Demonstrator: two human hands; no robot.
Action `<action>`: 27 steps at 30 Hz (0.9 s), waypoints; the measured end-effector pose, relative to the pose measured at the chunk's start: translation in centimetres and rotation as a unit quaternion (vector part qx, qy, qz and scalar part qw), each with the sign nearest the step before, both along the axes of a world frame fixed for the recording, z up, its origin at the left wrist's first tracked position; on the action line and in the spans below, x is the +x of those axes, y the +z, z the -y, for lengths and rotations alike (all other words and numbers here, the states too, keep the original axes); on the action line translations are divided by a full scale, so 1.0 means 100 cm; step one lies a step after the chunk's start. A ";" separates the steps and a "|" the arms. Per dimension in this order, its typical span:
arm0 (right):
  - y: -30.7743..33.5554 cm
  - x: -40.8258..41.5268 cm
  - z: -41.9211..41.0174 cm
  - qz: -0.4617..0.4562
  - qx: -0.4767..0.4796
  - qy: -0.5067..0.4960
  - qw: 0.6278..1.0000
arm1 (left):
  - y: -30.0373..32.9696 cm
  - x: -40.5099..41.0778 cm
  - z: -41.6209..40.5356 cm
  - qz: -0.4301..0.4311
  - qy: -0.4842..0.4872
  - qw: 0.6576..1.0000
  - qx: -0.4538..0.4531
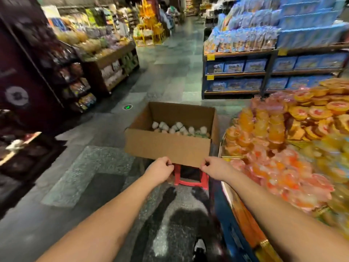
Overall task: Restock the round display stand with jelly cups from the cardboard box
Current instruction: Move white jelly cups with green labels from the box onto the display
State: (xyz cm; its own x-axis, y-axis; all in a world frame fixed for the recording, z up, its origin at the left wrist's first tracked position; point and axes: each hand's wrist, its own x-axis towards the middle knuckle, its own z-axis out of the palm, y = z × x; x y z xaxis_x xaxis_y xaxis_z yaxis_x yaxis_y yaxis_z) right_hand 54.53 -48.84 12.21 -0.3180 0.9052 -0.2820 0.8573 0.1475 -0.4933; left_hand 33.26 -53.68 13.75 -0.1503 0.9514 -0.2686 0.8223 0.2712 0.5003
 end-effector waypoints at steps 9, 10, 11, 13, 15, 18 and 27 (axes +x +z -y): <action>-0.040 -0.054 -0.169 -0.018 -0.067 0.040 0.997 | -0.035 -0.063 -0.172 -0.008 0.024 0.999 -0.036; -0.042 -0.057 -0.182 -0.010 -0.067 0.038 0.997 | -0.035 -0.067 -0.185 -0.003 0.028 0.999 -0.037; -0.050 -0.062 -0.203 -0.011 -0.076 0.039 0.996 | -0.037 -0.073 -0.207 0.003 0.039 0.998 -0.040; -0.054 -0.066 -0.227 -0.002 -0.080 0.037 0.996 | -0.037 -0.083 -0.230 0.028 0.064 0.997 -0.036; -0.066 -0.076 -0.256 -0.009 -0.100 0.011 0.995 | -0.046 -0.098 -0.255 0.041 0.071 0.995 -0.052; -0.078 -0.096 -0.291 -0.002 -0.128 -0.004 0.992 | -0.063 -0.128 -0.294 0.057 0.089 0.992 -0.075; -0.132 -0.195 -0.411 -0.079 -0.304 -0.105 0.944 | -0.134 -0.254 -0.448 0.117 0.191 0.966 -0.129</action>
